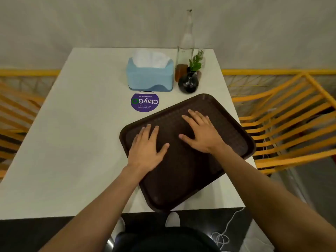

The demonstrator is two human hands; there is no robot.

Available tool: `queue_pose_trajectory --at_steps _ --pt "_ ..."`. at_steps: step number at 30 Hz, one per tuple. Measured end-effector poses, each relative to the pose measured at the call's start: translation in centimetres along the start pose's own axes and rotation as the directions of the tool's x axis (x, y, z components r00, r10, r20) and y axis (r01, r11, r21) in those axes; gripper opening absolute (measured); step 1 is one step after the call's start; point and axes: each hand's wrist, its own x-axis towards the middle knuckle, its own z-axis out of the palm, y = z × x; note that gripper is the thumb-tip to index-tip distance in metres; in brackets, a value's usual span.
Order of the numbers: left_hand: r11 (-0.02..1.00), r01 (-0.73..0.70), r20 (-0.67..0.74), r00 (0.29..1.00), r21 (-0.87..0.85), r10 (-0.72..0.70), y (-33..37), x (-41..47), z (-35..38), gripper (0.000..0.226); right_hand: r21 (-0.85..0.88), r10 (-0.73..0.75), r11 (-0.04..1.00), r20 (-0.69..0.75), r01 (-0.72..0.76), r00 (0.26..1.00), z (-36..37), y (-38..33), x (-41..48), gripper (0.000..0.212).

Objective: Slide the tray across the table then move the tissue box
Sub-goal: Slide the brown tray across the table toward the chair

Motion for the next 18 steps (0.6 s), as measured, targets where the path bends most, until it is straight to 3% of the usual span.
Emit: queue_pose_trajectory --at_steps 6,13,18 --pt "0.995 0.014 0.068 0.997 0.094 -0.020 0.0 -1.8 1.6 0.092 -0.037 -0.034 0.998 0.179 0.041 0.983 1.0 1.6 0.0 0.075" --pt "0.991 -0.025 0.091 0.996 0.134 0.013 -1.8 -2.0 1.0 0.087 -0.088 0.009 0.996 0.166 0.006 0.986 1.5 0.4 0.2 0.078" --pt "0.981 -0.133 0.075 0.990 0.142 0.123 -3.2 -2.5 0.0 0.066 -0.093 0.105 0.991 0.117 -0.094 0.988 2.3 -2.4 0.5 0.077"
